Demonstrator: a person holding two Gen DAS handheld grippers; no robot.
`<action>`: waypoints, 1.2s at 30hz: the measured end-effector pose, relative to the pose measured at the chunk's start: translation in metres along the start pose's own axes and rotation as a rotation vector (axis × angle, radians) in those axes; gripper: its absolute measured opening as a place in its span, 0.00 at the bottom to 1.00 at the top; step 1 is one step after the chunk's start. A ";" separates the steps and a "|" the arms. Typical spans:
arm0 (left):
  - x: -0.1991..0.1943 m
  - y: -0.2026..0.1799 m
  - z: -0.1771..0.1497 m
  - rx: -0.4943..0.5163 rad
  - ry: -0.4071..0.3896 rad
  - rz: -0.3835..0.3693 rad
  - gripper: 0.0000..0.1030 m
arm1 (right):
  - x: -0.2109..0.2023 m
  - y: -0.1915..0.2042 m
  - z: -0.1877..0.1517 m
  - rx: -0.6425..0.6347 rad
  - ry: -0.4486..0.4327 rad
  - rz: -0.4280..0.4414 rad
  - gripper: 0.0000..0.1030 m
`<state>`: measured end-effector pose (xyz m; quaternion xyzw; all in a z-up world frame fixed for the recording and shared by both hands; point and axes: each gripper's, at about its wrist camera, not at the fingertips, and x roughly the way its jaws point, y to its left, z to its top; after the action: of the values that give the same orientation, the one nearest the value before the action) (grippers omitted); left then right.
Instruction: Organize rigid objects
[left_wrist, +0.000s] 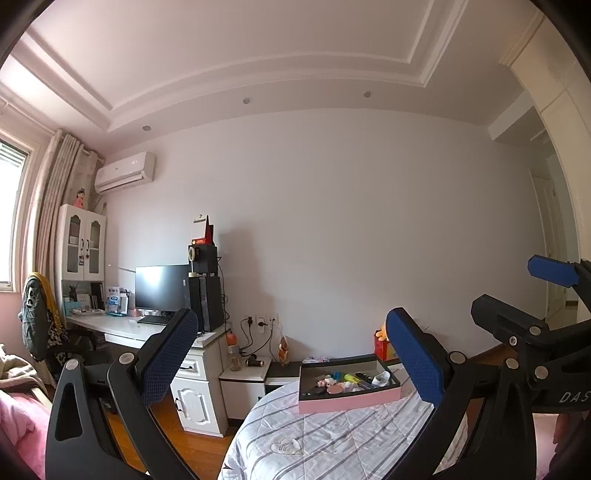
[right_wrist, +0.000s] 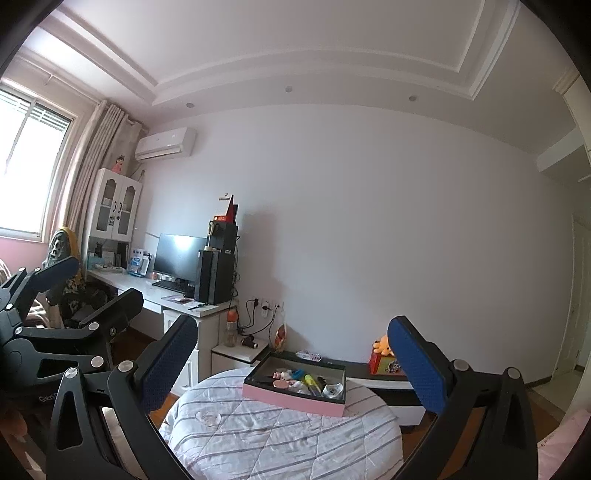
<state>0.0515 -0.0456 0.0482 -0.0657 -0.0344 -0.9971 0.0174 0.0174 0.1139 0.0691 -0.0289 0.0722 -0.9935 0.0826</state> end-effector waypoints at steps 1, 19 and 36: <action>-0.001 0.001 0.001 -0.001 -0.005 -0.001 1.00 | 0.000 0.000 0.001 0.000 -0.002 0.000 1.00; 0.007 0.000 0.004 0.005 0.007 0.008 1.00 | 0.002 -0.001 0.004 0.018 -0.007 -0.003 1.00; 0.012 -0.006 -0.001 0.015 0.023 0.007 1.00 | 0.004 0.001 -0.002 0.022 0.014 -0.004 1.00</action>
<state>0.0390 -0.0404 0.0485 -0.0543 -0.0413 -0.9974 0.0219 0.0132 0.1124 0.0670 -0.0214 0.0619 -0.9946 0.0804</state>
